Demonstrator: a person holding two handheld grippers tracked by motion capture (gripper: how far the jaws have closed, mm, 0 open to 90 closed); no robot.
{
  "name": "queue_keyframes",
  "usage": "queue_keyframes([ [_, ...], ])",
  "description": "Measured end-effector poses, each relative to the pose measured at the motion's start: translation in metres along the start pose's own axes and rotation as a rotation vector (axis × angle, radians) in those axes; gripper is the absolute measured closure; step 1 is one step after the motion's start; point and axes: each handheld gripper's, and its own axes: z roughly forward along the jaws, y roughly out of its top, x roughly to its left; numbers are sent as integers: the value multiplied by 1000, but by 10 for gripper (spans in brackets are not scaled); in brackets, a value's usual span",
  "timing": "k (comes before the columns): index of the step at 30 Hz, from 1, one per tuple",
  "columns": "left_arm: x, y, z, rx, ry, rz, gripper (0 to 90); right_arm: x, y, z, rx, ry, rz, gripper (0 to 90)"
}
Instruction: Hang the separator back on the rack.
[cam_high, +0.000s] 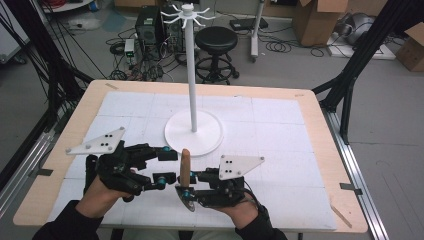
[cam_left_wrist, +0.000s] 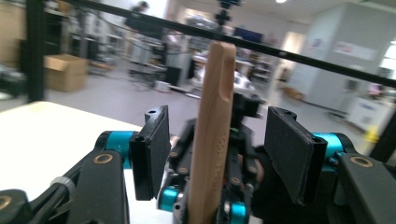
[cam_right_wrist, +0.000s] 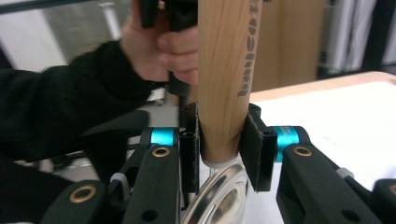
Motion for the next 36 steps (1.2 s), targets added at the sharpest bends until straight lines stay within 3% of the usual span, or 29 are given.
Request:
queue_keyframes([
  [1,0,-2,4,14,-26,-4,416,-1,0,0,-3,51,0,704],
  [2,0,-2,5,16,-36,-8,417,-1,0,0,-3,70,3,704],
  [10,0,-5,16,25,-124,-39,484,0,-1,5,11,182,-2,704],
  [13,0,-6,18,29,-137,-46,549,0,-1,6,7,208,10,704],
  [18,0,-7,18,38,-139,-15,703,-1,-2,5,4,237,26,704],
  [21,0,-7,18,40,-126,-3,711,-1,-2,6,6,241,35,703],
  [22,0,-7,17,40,-115,0,713,-2,-2,6,6,242,61,701],
  [23,-1,-6,17,29,-82,5,714,-3,-3,6,-3,234,80,693],
  [24,-1,-6,17,29,-82,5,715,-3,-3,6,-3,234,80,693],
  [25,-2,-5,16,18,-48,14,716,-4,-2,5,-25,183,107,534],
  [26,-2,-4,16,11,-18,14,716,-4,-2,5,-25,183,107,534],
  [28,-2,-3,15,8,44,29,717,-4,-2,4,-19,109,116,490],
  [29,-4,-2,15,12,114,48,717,-3,-2,5,-21,38,89,472],
  [30,-4,-2,15,12,114,48,717,-3,-2,5,-21,38,89,472],
  [31,-4,-1,16,7,143,53,717,-1,-2,5,-29,-15,72,511],
  [32,-5,-1,16,4,165,54,717,-1,-2,5,-29,-15,72,511],
  [33,-7,-1,16,0,204,63,717,1,-2,6,-36,-68,52,560],
  [34,-7,-1,16,0,204,63,718,1,-2,6,-36,-68,52,560],
  [35,-8,-2,17,-7,227,65,717,2,-2,5,-38,-115,41,618],
  [36,-8,-2,17,-7,227,65,718,2,-2,5,-38,-115,41,618],
])
